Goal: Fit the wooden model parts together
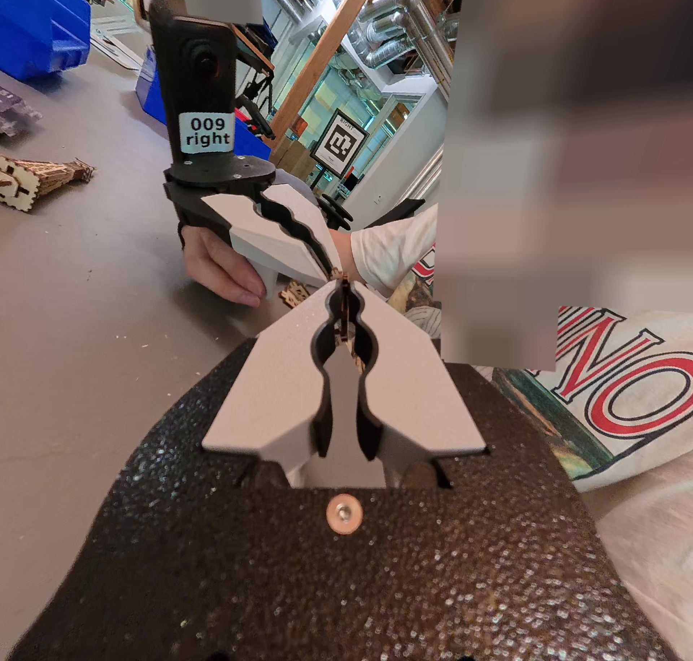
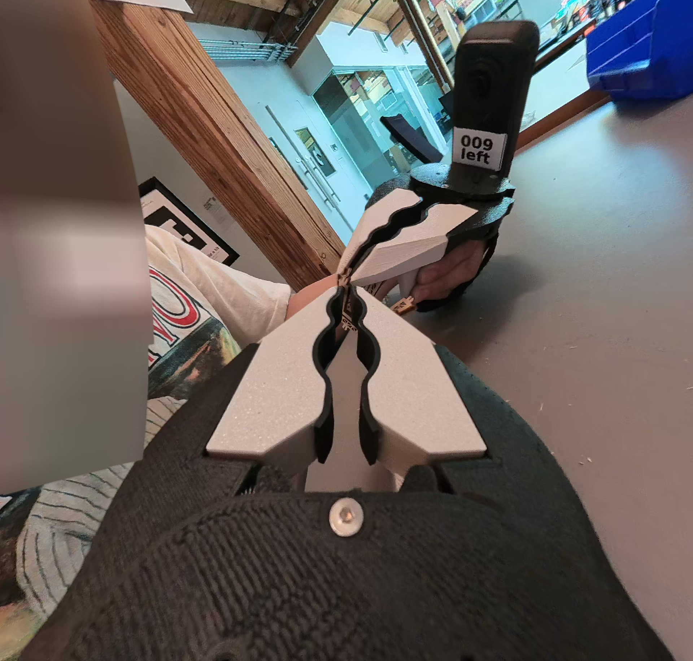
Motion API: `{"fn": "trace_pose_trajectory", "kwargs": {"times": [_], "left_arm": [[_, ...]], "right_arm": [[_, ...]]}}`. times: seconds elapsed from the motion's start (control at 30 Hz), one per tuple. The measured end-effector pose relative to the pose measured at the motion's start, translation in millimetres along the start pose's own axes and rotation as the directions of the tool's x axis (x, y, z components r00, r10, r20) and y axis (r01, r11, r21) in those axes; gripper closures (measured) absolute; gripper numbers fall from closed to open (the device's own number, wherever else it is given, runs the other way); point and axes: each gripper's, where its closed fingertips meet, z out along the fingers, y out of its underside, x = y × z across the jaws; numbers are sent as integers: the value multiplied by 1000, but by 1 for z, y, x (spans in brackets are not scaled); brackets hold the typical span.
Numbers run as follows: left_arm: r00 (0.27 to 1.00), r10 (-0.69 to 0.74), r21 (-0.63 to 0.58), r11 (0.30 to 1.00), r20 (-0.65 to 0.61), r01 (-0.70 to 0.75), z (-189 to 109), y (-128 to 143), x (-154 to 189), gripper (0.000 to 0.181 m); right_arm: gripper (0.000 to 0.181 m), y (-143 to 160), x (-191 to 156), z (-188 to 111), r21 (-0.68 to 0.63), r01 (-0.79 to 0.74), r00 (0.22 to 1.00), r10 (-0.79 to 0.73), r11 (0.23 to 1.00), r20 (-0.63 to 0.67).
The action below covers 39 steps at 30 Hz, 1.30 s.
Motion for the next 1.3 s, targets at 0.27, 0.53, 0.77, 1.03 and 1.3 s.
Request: {"fn": "trace_pose_trajectory", "kwargs": {"times": [0.27, 0.53, 0.77, 1.03, 1.3], "left_arm": [[998, -16, 29, 999, 58, 14, -5, -4, -10, 181], [998, -10, 40, 999, 58, 8, -3, -6, -9, 181], [986, 74, 2, 997, 152, -75, -9, -4, -15, 172], [972, 97, -91, 993, 212, -80, -14, 8, -22, 174], [847, 365, -579, 811, 388, -84, -55, 59, -18, 165]], "right_arm": [[180, -3, 11, -2, 12, 10, 997, -9, 1000, -83], [181, -5, 9, -3, 25, -23, 999, 24, 999, -39], [181, -6, 9, -4, 31, -43, 999, 44, 999, -18], [181, -7, 11, -6, 38, -47, 999, 48, 998, -26], [170, 7, 17, -9, -72, 8, 992, -17, 997, -126]]}}
